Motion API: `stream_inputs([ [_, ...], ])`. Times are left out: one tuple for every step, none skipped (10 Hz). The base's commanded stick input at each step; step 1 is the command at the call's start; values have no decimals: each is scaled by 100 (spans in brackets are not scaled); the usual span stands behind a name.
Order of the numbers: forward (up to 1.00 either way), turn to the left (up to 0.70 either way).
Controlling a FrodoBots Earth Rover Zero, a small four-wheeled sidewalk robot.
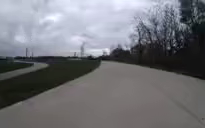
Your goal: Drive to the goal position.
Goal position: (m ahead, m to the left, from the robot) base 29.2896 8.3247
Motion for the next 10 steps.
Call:
stream_inputs([
  [100,-10],
  [100,0],
  [100,0],
  [100,0],
  [100,0],
  [100,-13],
  [100,-27],
  [100,-6],
  [100,0],
  [100,0],
])
